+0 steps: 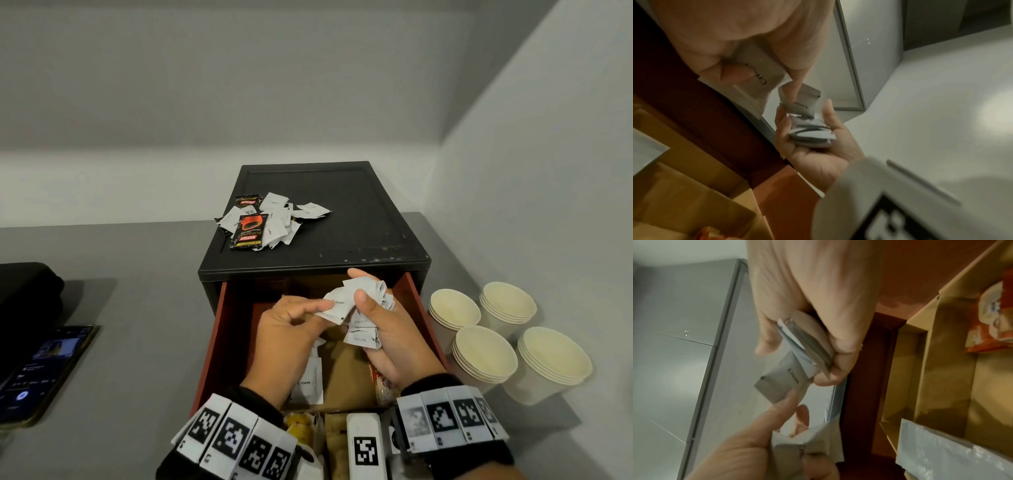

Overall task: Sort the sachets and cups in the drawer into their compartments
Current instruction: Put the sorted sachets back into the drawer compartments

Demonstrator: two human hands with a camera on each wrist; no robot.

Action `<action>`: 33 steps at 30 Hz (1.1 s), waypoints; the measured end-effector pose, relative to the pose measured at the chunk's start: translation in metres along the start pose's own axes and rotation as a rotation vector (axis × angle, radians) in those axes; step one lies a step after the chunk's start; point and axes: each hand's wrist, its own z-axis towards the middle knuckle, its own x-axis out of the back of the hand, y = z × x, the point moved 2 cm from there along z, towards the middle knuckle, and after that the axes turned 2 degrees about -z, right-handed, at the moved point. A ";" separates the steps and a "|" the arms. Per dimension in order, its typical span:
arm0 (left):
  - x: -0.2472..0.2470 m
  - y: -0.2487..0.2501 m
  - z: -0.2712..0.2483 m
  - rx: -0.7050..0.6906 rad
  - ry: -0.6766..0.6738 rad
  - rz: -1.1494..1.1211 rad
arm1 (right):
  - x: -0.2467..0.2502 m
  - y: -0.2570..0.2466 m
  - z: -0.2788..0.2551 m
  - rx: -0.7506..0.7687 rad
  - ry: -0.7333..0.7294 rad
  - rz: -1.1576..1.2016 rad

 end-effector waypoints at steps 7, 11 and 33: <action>-0.008 0.005 -0.006 0.067 -0.264 0.113 | 0.007 0.002 -0.001 -0.020 0.080 -0.135; 0.004 0.005 0.000 0.415 -0.246 -0.402 | 0.009 -0.001 0.000 0.036 0.124 -0.137; 0.009 0.020 0.004 0.171 -0.121 -0.234 | 0.005 -0.002 -0.002 -0.020 0.135 -0.066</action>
